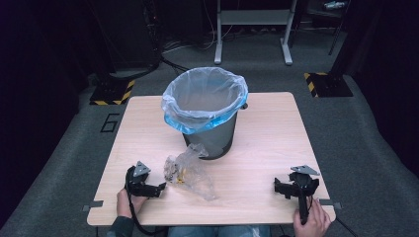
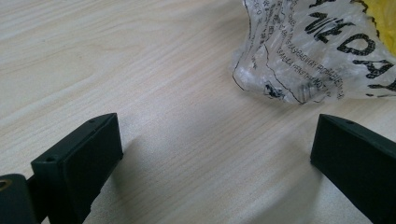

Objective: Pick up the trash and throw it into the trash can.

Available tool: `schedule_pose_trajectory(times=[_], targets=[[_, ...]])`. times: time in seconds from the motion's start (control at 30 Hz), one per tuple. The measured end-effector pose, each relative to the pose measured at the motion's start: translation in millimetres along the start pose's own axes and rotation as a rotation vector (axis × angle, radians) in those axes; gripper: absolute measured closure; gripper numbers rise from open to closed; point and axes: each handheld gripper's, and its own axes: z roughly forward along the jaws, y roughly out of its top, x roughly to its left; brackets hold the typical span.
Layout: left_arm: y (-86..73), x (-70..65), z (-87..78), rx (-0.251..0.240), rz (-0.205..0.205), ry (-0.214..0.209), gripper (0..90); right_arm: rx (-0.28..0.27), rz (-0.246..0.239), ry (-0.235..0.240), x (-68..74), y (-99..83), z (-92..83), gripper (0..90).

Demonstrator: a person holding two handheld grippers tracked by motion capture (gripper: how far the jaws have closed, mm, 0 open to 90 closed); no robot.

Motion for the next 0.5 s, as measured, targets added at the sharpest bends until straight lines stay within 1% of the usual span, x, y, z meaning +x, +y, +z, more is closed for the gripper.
schedule_pose_trajectory(times=[0.3, 0.47, 0.5], targets=[[0.1, 0.4, 0.0, 0.002, -0.001, -0.004, 1.6, 0.000, -0.001, 0.000, -0.1, 0.0, -0.1, 0.0], [0.3, 1.9, -0.1, 0.003, 0.012, -0.009, 1.3, 0.000, -0.001, 0.000, -0.2, 0.0, -0.1, 0.0], [0.2, 1.6, -0.6, 0.007, 0.004, -0.011, 1.4, 0.001, -0.001, 0.000, -0.2, 0.0, -0.2, 0.0]])
